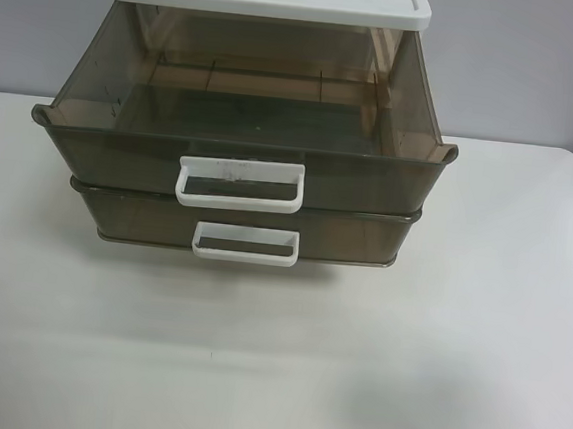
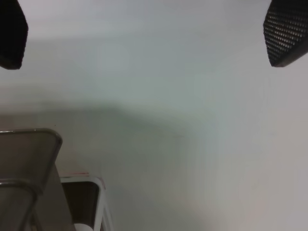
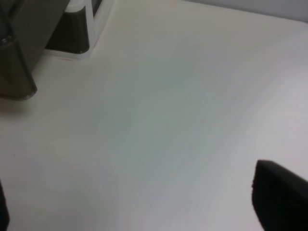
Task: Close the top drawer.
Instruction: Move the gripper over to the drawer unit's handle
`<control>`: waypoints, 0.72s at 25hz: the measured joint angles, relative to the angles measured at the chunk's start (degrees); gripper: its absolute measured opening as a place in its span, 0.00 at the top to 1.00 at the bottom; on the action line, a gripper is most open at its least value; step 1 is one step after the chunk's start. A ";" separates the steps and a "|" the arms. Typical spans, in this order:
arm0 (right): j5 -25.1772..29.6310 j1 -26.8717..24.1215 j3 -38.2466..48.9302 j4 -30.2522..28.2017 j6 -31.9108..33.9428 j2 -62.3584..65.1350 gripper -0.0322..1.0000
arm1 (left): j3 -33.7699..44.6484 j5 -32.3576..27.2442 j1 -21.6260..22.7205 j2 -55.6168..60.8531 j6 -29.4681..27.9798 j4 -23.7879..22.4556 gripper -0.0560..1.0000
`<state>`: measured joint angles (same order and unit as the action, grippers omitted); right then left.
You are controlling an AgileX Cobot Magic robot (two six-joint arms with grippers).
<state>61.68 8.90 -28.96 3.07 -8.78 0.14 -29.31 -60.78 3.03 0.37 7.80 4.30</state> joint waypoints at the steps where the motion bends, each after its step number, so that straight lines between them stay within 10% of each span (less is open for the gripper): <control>1: 0.00 0.00 0.00 0.00 0.00 0.00 0.01 | 0.00 0.00 0.00 0.00 0.00 0.00 0.01; 18: 0.25 0.00 -3.70 4.07 0.00 -4.56 0.01 | 0.00 0.00 0.00 0.00 0.00 0.00 0.01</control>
<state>61.93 8.90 -32.67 7.14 -8.78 -4.42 -29.31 -60.78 3.03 0.37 7.80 4.30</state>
